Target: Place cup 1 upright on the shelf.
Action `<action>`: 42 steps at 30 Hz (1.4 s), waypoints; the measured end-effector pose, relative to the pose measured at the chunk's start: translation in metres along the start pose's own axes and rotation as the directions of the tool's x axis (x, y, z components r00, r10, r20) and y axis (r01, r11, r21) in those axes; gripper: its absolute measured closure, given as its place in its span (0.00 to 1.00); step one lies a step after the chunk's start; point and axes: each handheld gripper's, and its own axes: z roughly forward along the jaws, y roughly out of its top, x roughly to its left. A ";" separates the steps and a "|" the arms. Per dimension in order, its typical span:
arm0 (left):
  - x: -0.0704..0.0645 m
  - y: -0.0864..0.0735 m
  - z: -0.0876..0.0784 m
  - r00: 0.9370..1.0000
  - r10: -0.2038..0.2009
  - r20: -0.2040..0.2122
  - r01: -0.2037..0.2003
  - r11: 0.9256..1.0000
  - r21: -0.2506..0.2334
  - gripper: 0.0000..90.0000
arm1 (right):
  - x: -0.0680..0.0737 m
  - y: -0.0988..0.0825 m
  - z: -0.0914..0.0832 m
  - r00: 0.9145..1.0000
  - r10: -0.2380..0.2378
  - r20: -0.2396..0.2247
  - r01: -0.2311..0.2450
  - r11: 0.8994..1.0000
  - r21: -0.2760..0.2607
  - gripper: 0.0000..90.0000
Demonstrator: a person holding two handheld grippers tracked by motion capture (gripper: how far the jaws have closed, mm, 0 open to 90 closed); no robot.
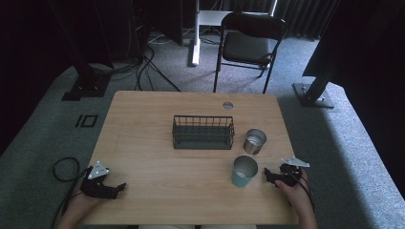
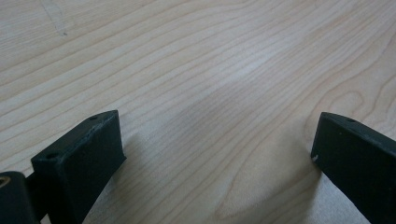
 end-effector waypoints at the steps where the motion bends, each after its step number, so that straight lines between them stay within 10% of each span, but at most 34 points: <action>1: 0.000 0.000 0.000 1.000 0.002 0.007 -0.002 1.000 0.002 0.03 | 0.000 0.000 0.000 1.000 0.000 0.000 0.000 1.000 0.000 0.12; 9: -0.014 0.012 -0.001 0.995 0.091 0.049 -0.090 0.996 -0.021 0.03 | 0.000 0.000 0.000 1.000 0.000 0.000 0.000 1.000 0.000 0.12; 24: -0.030 0.029 0.002 0.986 0.123 0.111 -0.120 0.992 -0.041 0.03 | 0.000 0.000 0.000 1.000 0.000 0.000 0.000 1.000 0.000 0.12; 42: -0.062 0.059 0.026 0.955 0.214 0.204 -0.204 0.976 -0.071 0.03 | 0.000 0.000 0.000 1.000 0.000 0.000 0.000 1.000 0.000 0.12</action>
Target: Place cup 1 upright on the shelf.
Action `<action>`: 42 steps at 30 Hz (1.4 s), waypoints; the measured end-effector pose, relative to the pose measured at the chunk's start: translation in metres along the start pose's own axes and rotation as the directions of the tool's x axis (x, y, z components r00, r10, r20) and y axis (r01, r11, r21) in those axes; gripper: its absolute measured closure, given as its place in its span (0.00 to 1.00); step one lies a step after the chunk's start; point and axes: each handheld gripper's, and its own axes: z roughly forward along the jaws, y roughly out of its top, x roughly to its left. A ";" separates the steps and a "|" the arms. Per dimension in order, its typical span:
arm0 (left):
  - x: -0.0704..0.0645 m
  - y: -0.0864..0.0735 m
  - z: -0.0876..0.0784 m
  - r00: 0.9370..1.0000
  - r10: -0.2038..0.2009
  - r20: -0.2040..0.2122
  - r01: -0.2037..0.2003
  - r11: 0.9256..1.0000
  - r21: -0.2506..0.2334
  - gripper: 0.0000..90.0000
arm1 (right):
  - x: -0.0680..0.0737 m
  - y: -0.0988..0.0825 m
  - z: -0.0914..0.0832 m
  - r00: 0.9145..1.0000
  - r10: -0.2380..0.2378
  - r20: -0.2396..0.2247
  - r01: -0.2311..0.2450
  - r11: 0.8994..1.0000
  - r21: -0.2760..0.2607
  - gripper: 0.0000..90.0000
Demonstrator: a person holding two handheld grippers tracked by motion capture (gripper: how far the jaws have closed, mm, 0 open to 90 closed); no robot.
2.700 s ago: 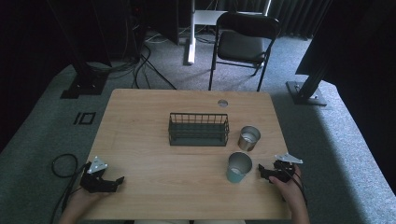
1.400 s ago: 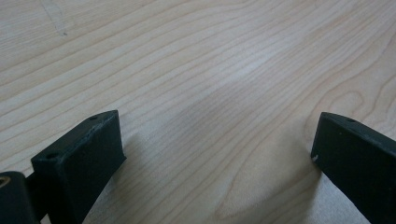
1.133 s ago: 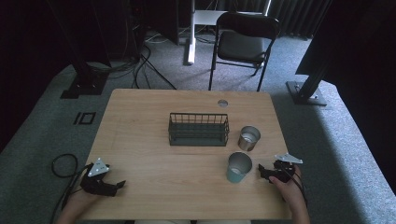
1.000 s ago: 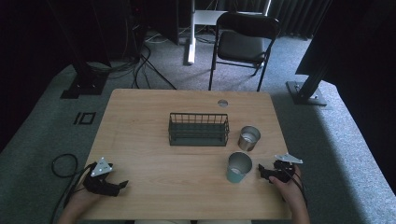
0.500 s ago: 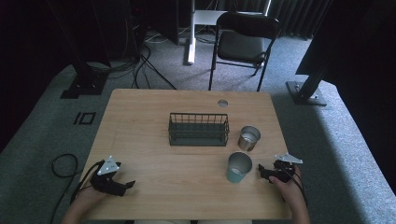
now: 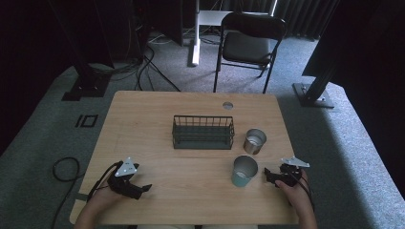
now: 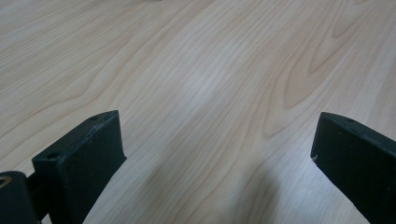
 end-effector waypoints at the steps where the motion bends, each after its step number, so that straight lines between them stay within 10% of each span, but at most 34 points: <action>1: -0.002 0.002 0.002 1.000 0.006 0.001 -0.006 1.000 -0.001 0.03 | 0.000 0.000 0.000 1.000 0.000 0.000 0.000 1.000 0.000 0.12; 25: -0.031 0.042 0.031 0.987 0.112 0.118 -0.111 0.994 -0.021 0.03 | 0.000 0.000 0.000 1.000 -0.001 0.000 0.001 1.000 0.000 0.12; 42: -0.048 0.069 0.052 0.964 0.179 0.199 -0.176 0.984 -0.030 0.03 | 0.000 0.000 0.000 1.000 0.000 0.000 0.000 1.000 -0.001 0.12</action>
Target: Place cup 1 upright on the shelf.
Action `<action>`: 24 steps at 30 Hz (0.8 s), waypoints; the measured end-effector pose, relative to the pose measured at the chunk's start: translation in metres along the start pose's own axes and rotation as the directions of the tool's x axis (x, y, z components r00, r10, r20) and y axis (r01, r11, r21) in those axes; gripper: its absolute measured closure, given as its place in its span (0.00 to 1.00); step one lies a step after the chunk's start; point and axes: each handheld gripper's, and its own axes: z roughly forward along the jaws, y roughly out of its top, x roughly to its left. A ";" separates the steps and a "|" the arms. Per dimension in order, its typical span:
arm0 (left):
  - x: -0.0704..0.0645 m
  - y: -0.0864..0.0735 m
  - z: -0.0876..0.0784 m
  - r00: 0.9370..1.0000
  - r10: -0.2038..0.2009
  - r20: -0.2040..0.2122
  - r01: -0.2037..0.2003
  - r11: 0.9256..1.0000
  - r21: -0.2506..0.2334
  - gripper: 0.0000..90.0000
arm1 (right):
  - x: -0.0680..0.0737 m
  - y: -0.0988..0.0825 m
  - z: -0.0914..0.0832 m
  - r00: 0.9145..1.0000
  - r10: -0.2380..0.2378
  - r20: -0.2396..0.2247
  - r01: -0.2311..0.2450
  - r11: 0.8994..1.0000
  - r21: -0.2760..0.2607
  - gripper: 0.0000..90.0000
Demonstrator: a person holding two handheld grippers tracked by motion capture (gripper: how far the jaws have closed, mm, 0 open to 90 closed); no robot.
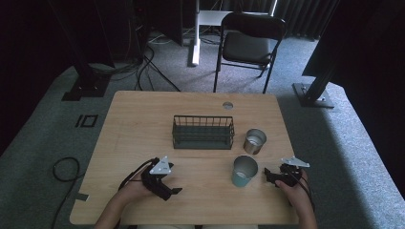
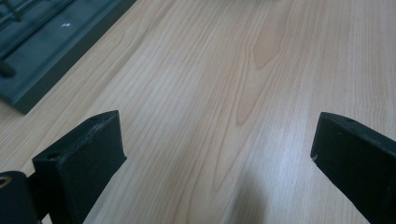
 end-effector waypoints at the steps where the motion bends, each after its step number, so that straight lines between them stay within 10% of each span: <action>1: 0.000 0.001 0.002 1.000 0.003 0.005 -0.003 1.000 0.002 0.03 | 0.000 0.000 0.000 1.000 -0.001 0.000 0.001 1.000 0.000 0.12; 24: -0.010 0.032 0.032 0.994 0.056 0.092 -0.055 0.998 -0.020 0.03 | 0.000 0.000 0.000 1.000 0.000 0.000 0.000 1.000 0.000 0.12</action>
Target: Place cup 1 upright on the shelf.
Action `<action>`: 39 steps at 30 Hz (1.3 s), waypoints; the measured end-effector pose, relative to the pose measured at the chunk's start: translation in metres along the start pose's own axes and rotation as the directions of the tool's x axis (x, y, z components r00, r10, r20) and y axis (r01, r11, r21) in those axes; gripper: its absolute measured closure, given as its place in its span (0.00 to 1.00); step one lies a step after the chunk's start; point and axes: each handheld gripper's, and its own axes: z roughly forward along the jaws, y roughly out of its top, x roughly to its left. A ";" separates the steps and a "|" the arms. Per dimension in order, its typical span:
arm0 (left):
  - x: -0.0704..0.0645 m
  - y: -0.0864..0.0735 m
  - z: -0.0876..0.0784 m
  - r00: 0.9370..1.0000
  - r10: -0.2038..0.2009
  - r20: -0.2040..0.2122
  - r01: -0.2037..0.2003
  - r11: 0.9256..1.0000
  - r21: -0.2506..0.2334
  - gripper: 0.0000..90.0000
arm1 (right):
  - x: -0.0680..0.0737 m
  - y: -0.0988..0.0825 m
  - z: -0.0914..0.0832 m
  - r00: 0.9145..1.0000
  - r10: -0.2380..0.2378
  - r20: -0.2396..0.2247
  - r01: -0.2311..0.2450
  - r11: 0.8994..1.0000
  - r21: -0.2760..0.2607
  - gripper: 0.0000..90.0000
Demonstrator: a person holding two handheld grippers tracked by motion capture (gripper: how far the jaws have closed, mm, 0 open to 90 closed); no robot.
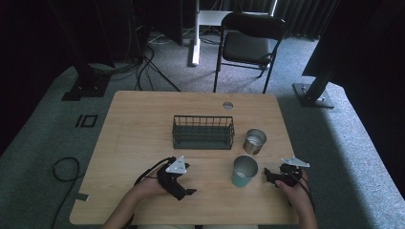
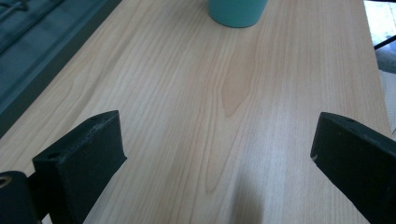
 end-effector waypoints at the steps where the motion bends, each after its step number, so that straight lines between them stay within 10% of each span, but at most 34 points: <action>1: 0.000 0.001 0.001 1.000 0.005 0.003 -0.005 1.000 0.002 0.04 | 0.000 0.000 0.000 1.000 0.000 0.000 0.000 1.000 0.000 0.12; 39: -0.012 0.050 0.042 0.988 0.098 0.121 -0.094 0.995 -0.042 0.04 | 0.000 0.000 0.000 1.000 0.000 0.000 0.000 1.000 0.000 0.12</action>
